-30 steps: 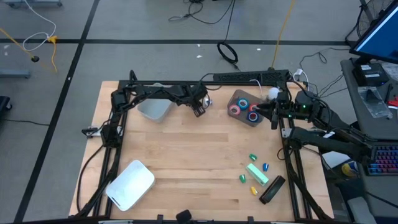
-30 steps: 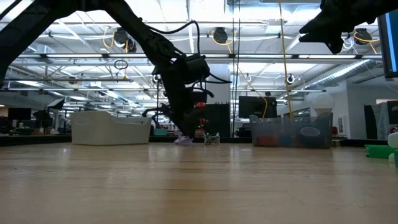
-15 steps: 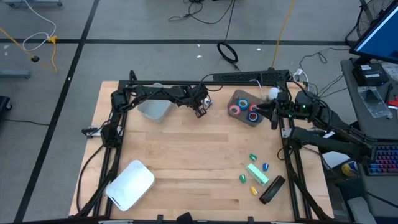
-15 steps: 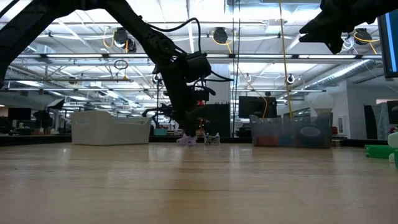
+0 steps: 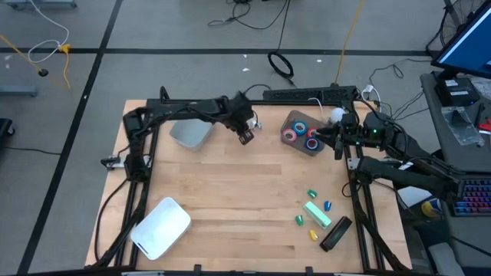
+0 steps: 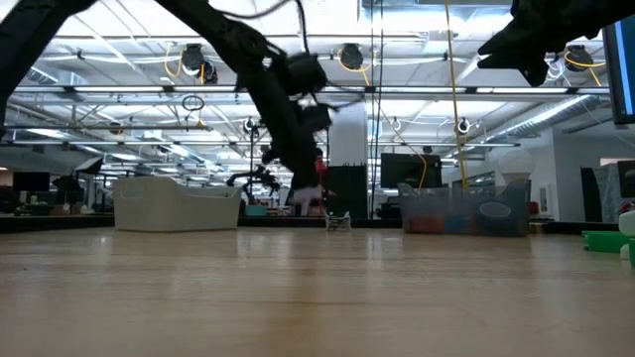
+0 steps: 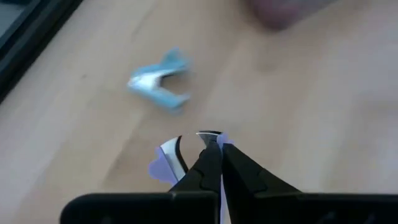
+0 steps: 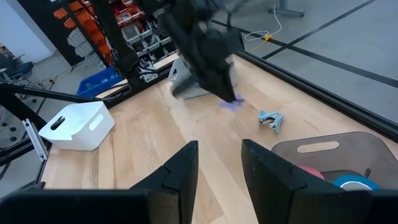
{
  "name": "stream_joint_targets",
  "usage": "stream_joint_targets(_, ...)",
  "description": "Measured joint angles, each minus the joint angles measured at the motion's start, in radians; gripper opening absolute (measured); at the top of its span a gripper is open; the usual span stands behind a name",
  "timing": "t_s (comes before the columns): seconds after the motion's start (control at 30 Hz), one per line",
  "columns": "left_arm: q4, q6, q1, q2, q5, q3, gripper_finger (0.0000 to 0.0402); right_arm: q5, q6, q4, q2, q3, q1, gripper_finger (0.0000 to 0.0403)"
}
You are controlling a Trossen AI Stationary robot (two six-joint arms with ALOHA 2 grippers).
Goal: Pick and place Stapler, Stapler remover, tape
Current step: Put the purple staple remover into the white bin
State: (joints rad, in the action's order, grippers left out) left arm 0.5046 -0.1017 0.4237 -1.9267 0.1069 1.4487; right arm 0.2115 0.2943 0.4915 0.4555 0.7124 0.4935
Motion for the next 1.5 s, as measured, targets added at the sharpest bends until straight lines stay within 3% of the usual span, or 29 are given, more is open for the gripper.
stream_joint_targets(0.17,-0.023,-0.049,-0.003,0.106,0.231,0.0,0.0003,0.006,0.0,-0.051,0.028,0.0,-0.002,0.0114)
stream_joint_targets(0.3,-0.067,-0.104,-0.015,0.181,0.363,0.0,0.0002,0.096,-0.047,-0.162,0.088,0.0,-0.018,0.0114)
stream_joint_targets(0.4,-0.097,-0.155,-0.035,0.217,0.399,0.0,0.0002,0.16,-0.079,-0.266,0.158,0.0,-0.049,0.0114)
stream_joint_targets(0.57,-0.182,-0.242,-0.082,0.251,0.405,0.001,0.0001,0.159,-0.104,-0.418,0.28,0.0,-0.131,0.0114)
stream_joint_targets(0.87,-0.357,-0.32,-0.205,0.26,0.311,-0.001,0.0001,0.158,-0.044,-0.568,0.401,0.0,-0.214,0.0115)
stream_joint_targets(1.23,-0.377,-0.323,-0.289,0.274,0.161,-0.001,0.0001,0.154,0.019,-0.652,0.416,0.0,-0.277,0.0158)
stream_joint_targets(1.5,-0.376,-0.329,-0.342,0.322,-0.008,0.0,0.0001,0.102,0.014,-0.746,0.486,0.0,-0.328,0.0164)
